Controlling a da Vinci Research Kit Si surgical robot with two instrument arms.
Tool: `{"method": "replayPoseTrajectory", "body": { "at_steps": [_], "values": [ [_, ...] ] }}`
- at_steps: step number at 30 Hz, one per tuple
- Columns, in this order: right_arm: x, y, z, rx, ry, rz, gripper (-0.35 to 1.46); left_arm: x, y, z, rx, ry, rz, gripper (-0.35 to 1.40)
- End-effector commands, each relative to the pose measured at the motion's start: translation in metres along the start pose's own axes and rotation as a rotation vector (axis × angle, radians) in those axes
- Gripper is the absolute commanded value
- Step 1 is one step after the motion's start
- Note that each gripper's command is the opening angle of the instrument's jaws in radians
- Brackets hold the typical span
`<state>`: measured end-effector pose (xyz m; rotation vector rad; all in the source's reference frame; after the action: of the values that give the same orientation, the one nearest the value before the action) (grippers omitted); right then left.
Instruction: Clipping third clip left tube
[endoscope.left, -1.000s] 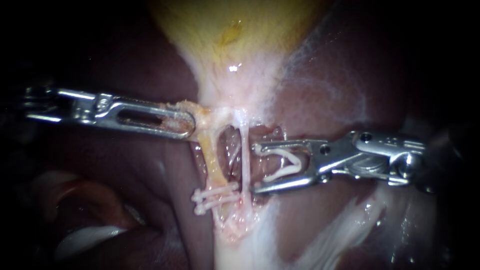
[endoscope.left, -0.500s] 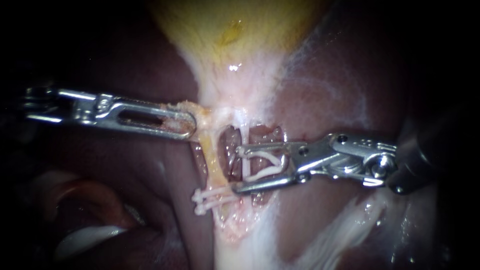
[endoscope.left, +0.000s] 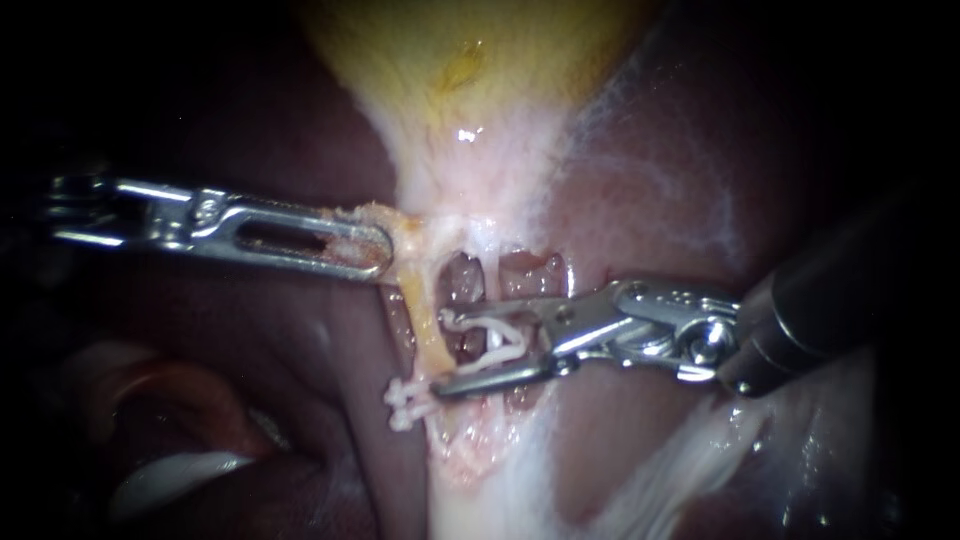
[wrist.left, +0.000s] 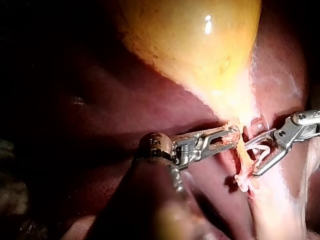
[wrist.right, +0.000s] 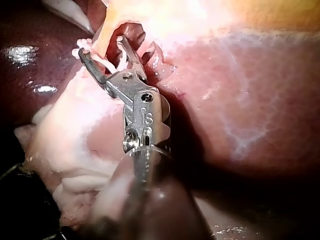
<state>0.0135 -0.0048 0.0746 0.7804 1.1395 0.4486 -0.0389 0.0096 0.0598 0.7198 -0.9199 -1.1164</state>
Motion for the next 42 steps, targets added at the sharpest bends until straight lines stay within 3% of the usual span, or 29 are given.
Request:
{"method": "replayPoseTrajectory", "body": {
  "at_steps": [1,12,24,36,42],
  "values": [
    [0.0001,0.0001,0.0002,0.004,0.004,0.003,0.45,0.0000,0.0000,0.0000,0.000,0.000,0.000,-0.35],
    [0.0010,0.0006,0.0018,0.080,0.078,0.076,0.44,0.0000,0.0000,0.0000,0.000,0.000,0.000,-0.35],
    [0.0020,0.0013,0.0031,0.108,0.106,0.088,0.44,0.0000,0.0000,0.0001,0.000,0.000,0.000,-0.35],
    [0.0048,0.0022,0.0020,0.122,0.152,0.105,0.44,0.0000,0.0000,0.0001,0.000,0.000,0.000,-0.35],
    [0.0052,0.0023,0.0017,0.126,0.165,0.113,0.42,-0.0001,0.0003,0.0001,0.001,0.001,0.000,-0.35]
  ]
}}
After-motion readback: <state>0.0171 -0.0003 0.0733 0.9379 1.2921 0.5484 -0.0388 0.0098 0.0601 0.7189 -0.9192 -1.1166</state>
